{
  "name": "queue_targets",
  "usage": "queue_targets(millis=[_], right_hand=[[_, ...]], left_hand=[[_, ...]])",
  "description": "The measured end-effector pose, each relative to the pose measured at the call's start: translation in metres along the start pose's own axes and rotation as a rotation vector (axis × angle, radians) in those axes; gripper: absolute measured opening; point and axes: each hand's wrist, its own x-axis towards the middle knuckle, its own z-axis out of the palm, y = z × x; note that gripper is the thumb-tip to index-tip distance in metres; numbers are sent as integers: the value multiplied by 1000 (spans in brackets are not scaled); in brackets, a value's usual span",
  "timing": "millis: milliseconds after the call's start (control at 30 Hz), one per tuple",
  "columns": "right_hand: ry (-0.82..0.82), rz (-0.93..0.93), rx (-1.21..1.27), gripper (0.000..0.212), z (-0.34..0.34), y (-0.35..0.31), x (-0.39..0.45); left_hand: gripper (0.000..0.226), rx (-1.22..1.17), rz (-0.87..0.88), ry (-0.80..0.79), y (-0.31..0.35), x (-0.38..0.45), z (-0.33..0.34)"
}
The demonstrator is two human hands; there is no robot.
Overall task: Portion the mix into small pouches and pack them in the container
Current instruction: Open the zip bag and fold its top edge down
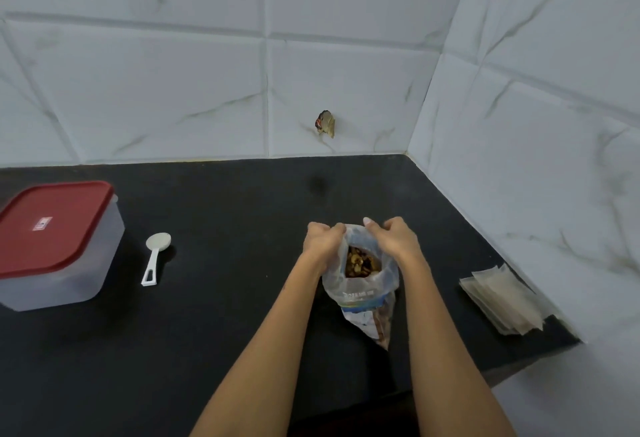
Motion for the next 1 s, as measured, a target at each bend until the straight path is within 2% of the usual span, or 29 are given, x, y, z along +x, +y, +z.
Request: queue_targets(millis=[67, 133, 167, 233, 300, 400, 567, 733, 867, 1000], right_hand=[[103, 93, -109, 70, -9, 2, -13], [113, 200, -140, 66, -16, 6, -33], [68, 246, -121, 62, -18, 7, -44], [-39, 328, -36, 55, -20, 8, -63], [-96, 376, 70, 48, -16, 11, -74], [-127, 400, 358, 32, -12, 19, -81], [-193, 369, 746, 16, -22, 39, -87], [-296, 525, 1041, 15, -26, 58, -80], [-249, 599, 1044, 19, -25, 60, -78], [-177, 602, 883, 25, -20, 52, -74]], left_hand=[[67, 14, 2, 93, -5, -11, -5], [81, 55, -54, 185, -14, -24, -12], [85, 61, -109, 180, -18, -30, -15], [86, 51, -235, 66, -22, -42, -18], [76, 44, -295, -56, -28, -48, -15], [60, -52, -284, -68, -39, -53, -7], [30, -480, -305, -89, -51, -70, -1], [28, -865, -475, -156, -54, -79, 3], [23, -902, -562, -82, -53, -80, 6], [25, -773, -578, -44, -52, -74, 15]])
